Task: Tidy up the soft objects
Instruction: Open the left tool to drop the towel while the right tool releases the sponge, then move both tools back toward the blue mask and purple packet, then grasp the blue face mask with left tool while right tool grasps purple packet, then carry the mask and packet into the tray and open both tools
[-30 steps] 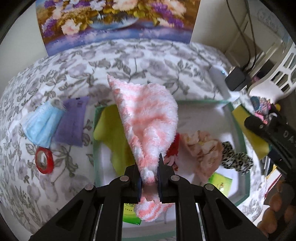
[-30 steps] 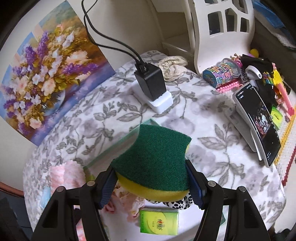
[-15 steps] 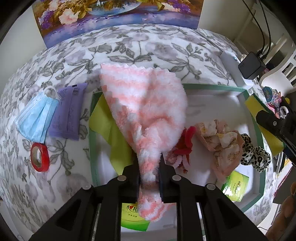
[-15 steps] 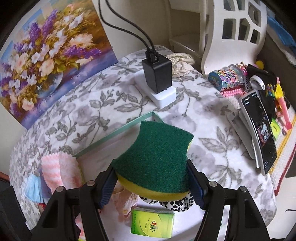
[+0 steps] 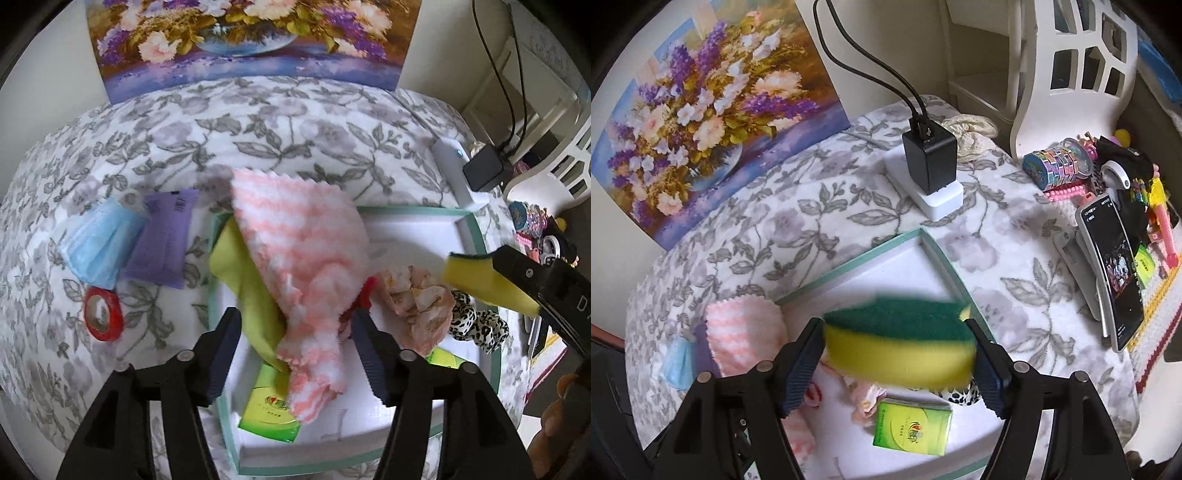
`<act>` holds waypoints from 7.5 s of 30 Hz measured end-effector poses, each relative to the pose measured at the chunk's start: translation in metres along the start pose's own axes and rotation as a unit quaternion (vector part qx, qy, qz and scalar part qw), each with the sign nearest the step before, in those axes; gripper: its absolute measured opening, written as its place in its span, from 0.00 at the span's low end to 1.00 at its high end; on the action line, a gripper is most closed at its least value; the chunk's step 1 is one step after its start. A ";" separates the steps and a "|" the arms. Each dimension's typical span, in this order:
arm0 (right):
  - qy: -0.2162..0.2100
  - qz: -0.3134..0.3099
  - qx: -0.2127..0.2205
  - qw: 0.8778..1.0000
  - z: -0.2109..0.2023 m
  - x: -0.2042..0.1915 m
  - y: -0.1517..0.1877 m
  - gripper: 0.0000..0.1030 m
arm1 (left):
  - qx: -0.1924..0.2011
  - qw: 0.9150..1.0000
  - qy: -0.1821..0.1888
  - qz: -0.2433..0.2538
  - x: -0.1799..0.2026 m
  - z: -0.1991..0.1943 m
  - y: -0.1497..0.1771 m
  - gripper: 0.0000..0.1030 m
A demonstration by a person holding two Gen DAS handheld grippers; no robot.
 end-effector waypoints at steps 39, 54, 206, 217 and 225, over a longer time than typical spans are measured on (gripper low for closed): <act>0.010 -0.022 -0.015 1.000 0.018 -0.022 0.024 1.00 | 0.023 0.986 -0.050 -0.160 -0.133 -0.024 0.016 1.00; 0.007 -0.052 -0.016 0.998 0.018 -0.066 0.046 1.00 | 0.028 0.979 -0.079 -0.185 -0.183 -0.037 0.029 1.00; 0.035 -0.010 -0.013 0.999 -0.003 0.006 0.044 0.55 | 0.107 0.984 0.142 -0.013 -0.006 -0.060 0.024 0.19; 0.053 -0.018 -0.069 0.996 0.030 0.006 0.060 0.56 | 0.003 0.991 0.133 -0.033 0.002 0.012 0.035 0.19; 0.064 -0.017 -0.083 0.994 0.039 0.007 0.062 0.57 | -0.012 0.990 0.135 -0.047 -0.001 0.022 0.036 0.20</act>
Point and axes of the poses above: each gripper's, at about its wrist camera, not at the fingertips, and z roughly the way its jaws point, x to its right, y to its underside, the point moved 3 cm from there along z, roughly the way its jaws point, and after that the axes turned 14 degrees about z, right-handed, at the moved point
